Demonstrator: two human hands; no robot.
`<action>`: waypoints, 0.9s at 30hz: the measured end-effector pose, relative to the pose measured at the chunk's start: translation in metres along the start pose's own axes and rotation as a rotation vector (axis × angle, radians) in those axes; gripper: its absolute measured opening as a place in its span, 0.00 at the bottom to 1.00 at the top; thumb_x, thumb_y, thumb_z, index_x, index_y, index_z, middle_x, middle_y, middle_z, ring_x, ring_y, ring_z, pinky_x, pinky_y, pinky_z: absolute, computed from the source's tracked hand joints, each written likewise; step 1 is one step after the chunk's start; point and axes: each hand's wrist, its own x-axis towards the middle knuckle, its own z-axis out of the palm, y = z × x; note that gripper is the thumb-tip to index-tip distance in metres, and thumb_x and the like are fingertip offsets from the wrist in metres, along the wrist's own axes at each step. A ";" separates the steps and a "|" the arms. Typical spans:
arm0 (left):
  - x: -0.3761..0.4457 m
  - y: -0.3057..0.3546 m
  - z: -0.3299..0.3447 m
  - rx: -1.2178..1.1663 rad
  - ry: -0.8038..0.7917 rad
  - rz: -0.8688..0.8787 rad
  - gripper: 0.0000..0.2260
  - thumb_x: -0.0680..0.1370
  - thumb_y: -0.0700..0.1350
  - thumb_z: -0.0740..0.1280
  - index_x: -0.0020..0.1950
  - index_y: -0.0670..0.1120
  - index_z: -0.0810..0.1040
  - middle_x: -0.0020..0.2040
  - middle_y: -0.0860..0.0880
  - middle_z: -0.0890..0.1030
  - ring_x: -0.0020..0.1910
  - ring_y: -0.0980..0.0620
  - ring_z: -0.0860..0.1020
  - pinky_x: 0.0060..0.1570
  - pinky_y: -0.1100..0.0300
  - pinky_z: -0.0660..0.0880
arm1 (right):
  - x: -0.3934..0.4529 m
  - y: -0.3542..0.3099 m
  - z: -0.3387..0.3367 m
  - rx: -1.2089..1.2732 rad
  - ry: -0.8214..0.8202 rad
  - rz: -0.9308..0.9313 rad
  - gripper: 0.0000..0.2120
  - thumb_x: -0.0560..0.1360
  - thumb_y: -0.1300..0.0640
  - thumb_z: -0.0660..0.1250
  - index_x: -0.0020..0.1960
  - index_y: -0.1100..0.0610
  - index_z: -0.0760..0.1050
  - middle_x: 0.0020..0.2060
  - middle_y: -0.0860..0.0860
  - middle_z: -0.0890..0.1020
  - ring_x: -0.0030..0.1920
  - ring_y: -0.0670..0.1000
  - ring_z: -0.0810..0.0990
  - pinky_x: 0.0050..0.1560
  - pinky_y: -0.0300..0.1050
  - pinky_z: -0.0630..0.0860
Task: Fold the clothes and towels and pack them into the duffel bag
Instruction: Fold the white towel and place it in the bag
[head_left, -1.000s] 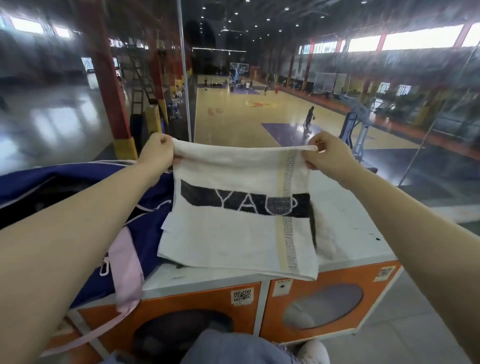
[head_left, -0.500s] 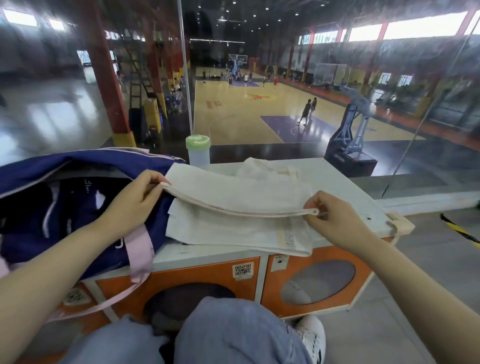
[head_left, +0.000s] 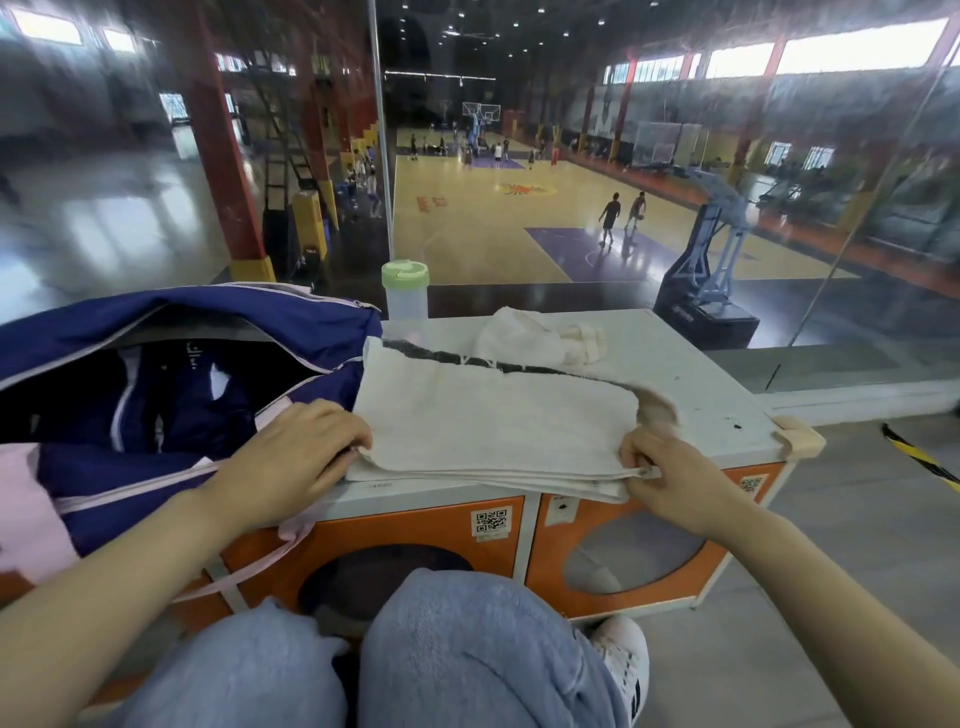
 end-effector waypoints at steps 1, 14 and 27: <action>-0.001 -0.001 0.002 0.040 -0.028 0.021 0.10 0.78 0.53 0.54 0.51 0.56 0.74 0.50 0.60 0.77 0.52 0.56 0.73 0.51 0.61 0.68 | -0.001 0.001 0.000 -0.008 -0.019 -0.009 0.14 0.66 0.65 0.67 0.40 0.48 0.68 0.41 0.44 0.72 0.43 0.43 0.72 0.42 0.37 0.67; 0.077 0.062 0.005 0.256 0.050 -0.037 0.16 0.79 0.53 0.53 0.43 0.49 0.77 0.42 0.52 0.78 0.44 0.50 0.73 0.48 0.54 0.69 | -0.007 -0.017 0.007 0.179 0.447 0.322 0.07 0.78 0.52 0.65 0.43 0.54 0.75 0.39 0.47 0.79 0.41 0.49 0.78 0.39 0.38 0.71; 0.133 0.108 0.084 -0.098 -0.259 -0.277 0.28 0.81 0.62 0.46 0.80 0.55 0.47 0.80 0.49 0.44 0.79 0.48 0.41 0.76 0.46 0.39 | -0.013 -0.038 0.036 1.297 0.179 0.712 0.20 0.75 0.51 0.71 0.60 0.64 0.76 0.46 0.58 0.85 0.45 0.56 0.84 0.50 0.50 0.82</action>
